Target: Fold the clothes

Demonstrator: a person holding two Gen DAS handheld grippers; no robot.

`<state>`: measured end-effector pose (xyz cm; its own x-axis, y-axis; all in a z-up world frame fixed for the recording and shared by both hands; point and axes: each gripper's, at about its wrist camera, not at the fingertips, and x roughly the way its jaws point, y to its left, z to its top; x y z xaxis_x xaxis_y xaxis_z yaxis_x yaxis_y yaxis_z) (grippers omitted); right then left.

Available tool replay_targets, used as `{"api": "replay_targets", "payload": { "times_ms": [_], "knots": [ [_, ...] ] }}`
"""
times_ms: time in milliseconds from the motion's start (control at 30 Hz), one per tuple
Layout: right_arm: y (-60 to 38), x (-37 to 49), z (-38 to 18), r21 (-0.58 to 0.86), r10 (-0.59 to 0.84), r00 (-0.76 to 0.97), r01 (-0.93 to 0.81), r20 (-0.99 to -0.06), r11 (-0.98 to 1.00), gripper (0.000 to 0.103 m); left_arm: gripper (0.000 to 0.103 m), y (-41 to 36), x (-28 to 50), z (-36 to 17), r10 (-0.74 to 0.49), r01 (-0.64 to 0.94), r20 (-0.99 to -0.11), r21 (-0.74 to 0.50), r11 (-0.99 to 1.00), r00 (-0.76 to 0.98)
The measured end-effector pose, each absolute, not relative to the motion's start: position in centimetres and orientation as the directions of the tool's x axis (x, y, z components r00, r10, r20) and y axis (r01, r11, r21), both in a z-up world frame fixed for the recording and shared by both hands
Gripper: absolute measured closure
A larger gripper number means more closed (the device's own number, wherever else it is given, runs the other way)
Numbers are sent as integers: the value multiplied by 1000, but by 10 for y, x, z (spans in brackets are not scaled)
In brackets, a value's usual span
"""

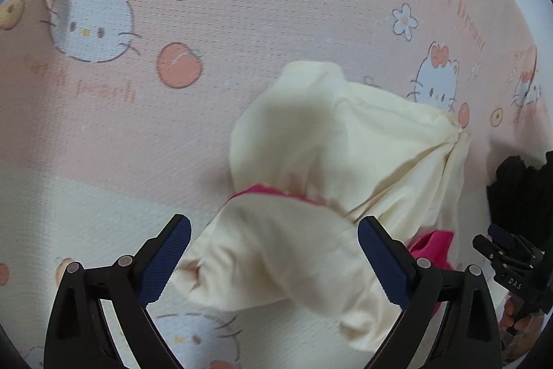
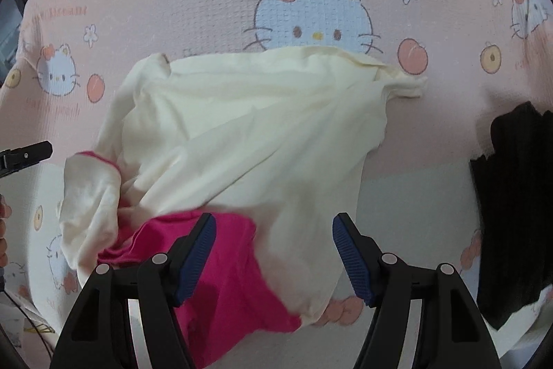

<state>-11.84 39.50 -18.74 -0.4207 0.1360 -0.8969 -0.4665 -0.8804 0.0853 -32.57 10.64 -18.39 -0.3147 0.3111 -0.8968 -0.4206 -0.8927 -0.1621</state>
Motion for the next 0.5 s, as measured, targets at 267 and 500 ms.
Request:
{"api": "replay_targets", "payload": {
  "times_ms": [267, 500],
  "knots": [
    [381, -95, -209, 139, 73, -393, -484, -917, -864, 34, 5, 135, -289, -179, 298, -525, -910, -110, -844, -288],
    [396, -84, -218, 224, -4, -384, -530, -923, -818, 34, 5, 195, -250, -186, 269, -663, -919, -11, -748, -288]
  ]
}}
